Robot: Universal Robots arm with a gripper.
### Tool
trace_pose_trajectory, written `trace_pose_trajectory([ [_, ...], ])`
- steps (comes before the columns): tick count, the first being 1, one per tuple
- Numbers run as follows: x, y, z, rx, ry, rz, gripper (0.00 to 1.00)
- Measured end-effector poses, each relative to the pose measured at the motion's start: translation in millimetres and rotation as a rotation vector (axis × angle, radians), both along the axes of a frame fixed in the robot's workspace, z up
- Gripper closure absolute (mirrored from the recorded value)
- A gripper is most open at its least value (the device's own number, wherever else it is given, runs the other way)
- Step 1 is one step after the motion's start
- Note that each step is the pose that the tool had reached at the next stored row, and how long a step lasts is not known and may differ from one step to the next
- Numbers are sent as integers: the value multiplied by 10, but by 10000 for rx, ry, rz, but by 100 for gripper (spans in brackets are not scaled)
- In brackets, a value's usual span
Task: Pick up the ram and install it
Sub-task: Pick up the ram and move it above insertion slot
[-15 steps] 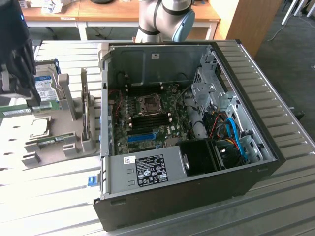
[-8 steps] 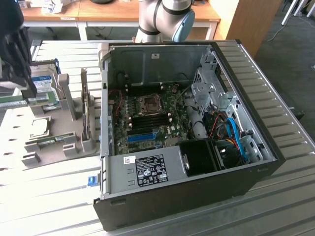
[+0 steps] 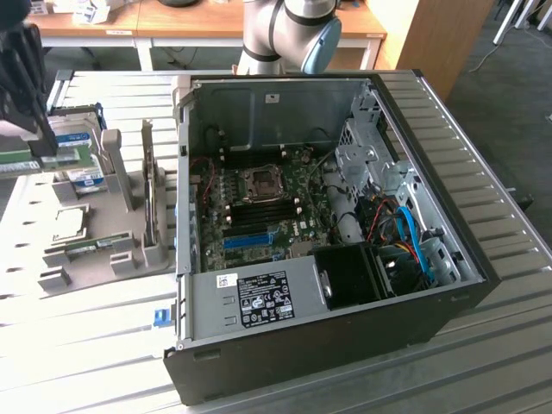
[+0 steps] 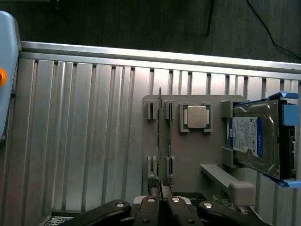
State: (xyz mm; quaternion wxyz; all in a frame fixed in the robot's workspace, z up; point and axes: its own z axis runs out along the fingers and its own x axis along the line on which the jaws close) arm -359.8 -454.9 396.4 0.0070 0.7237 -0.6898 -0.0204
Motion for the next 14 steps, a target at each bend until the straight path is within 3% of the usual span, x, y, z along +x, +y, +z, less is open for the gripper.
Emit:
trace_pose_trajectory([
  [7,2,0,136,0,0,0,88],
  [14,2,0,148,0,0,0,88],
])
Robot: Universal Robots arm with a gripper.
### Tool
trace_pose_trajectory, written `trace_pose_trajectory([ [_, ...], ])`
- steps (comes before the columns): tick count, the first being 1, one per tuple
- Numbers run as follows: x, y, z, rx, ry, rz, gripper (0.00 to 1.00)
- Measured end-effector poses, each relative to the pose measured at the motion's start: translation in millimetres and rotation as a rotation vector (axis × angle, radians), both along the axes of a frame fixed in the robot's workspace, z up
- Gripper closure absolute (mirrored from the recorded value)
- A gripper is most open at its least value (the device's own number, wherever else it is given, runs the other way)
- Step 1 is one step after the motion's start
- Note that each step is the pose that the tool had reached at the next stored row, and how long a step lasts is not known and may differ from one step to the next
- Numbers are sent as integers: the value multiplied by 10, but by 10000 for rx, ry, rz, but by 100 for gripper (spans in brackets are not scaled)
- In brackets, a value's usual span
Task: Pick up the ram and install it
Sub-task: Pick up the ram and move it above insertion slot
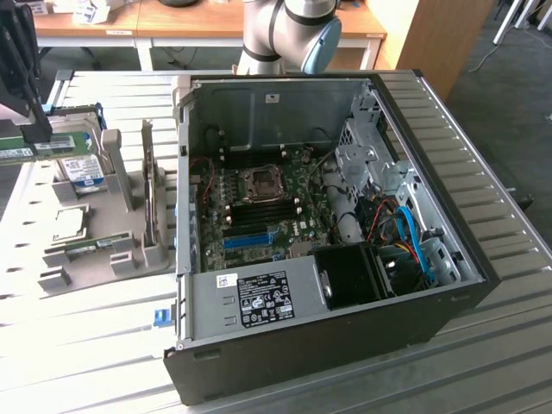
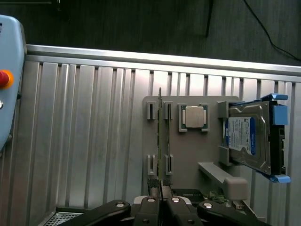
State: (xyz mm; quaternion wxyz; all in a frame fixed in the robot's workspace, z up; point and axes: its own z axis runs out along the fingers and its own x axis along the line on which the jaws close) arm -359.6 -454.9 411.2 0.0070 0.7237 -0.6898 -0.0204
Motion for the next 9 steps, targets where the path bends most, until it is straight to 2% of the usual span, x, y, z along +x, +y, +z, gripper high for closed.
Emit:
trace_pose_trajectory([
  [5,24,-1,0,-1,0,2,88],
  [9,101,0,0,0,0,-1,88],
])
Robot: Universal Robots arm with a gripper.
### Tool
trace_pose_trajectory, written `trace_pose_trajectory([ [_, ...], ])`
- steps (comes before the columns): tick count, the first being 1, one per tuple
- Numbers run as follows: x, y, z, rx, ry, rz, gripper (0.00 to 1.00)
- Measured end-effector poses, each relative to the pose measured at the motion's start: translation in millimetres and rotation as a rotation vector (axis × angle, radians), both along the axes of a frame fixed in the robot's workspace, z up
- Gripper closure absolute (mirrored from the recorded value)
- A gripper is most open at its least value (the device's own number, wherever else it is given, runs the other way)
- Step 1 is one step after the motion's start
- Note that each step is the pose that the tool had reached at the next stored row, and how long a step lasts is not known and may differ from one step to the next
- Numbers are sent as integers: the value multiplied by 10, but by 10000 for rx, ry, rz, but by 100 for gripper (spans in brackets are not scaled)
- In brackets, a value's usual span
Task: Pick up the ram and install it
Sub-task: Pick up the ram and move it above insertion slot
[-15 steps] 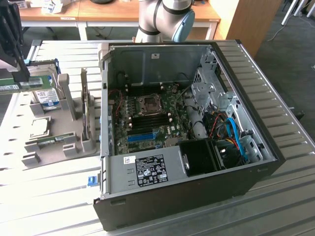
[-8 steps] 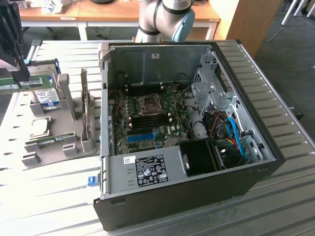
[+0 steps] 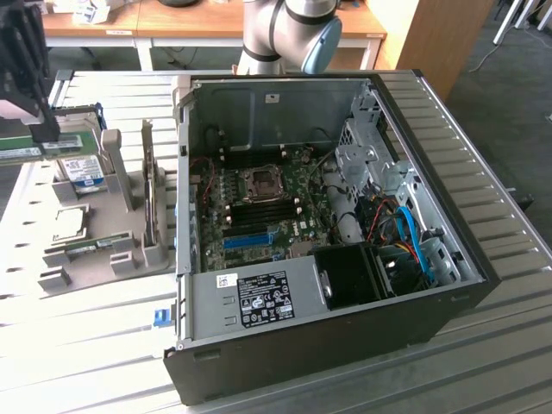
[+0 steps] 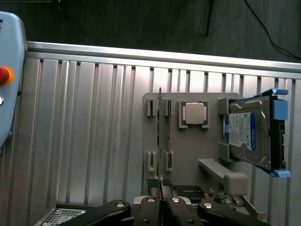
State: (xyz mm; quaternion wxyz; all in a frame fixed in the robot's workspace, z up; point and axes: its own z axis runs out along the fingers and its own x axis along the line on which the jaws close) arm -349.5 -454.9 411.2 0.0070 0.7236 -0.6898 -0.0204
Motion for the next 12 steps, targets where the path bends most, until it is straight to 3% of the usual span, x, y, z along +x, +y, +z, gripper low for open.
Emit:
trace_pose_trajectory([
  [12,352,0,0,0,6,1,88],
])
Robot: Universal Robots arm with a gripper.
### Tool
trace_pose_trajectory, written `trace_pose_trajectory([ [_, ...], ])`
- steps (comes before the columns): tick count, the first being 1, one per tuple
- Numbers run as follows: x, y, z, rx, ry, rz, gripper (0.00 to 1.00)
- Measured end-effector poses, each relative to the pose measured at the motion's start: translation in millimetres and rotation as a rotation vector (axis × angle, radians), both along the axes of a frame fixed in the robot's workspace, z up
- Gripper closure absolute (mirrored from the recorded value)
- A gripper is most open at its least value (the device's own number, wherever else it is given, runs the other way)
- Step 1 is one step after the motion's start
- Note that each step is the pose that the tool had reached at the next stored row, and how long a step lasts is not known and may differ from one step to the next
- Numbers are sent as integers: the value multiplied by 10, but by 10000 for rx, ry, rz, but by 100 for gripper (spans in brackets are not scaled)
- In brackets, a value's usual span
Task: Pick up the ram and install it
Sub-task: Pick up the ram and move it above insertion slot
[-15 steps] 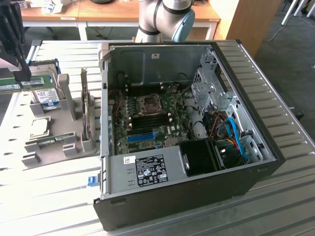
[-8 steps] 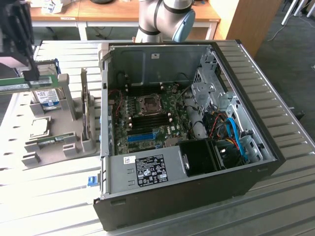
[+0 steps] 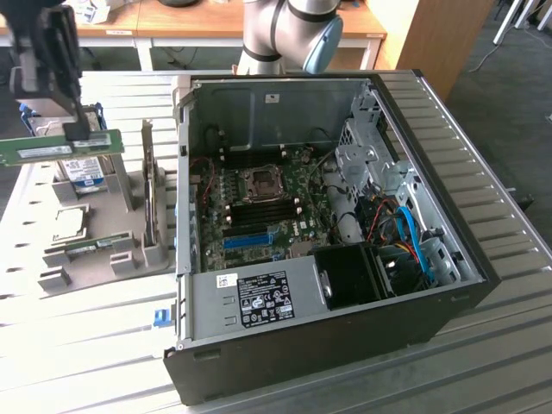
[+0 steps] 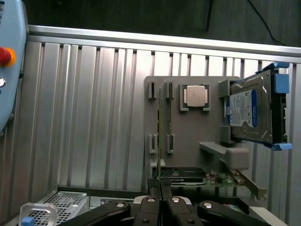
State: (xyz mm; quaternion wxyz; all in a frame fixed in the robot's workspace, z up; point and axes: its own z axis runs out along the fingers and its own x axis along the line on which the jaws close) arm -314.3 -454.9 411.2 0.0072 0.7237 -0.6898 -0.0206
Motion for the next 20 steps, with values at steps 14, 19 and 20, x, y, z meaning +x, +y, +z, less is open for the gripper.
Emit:
trace_pose_trajectory([
  [14,427,0,0,0,6,0,88],
  [19,566,0,0,0,7,1,88],
  [20,595,0,0,0,8,0,88],
])
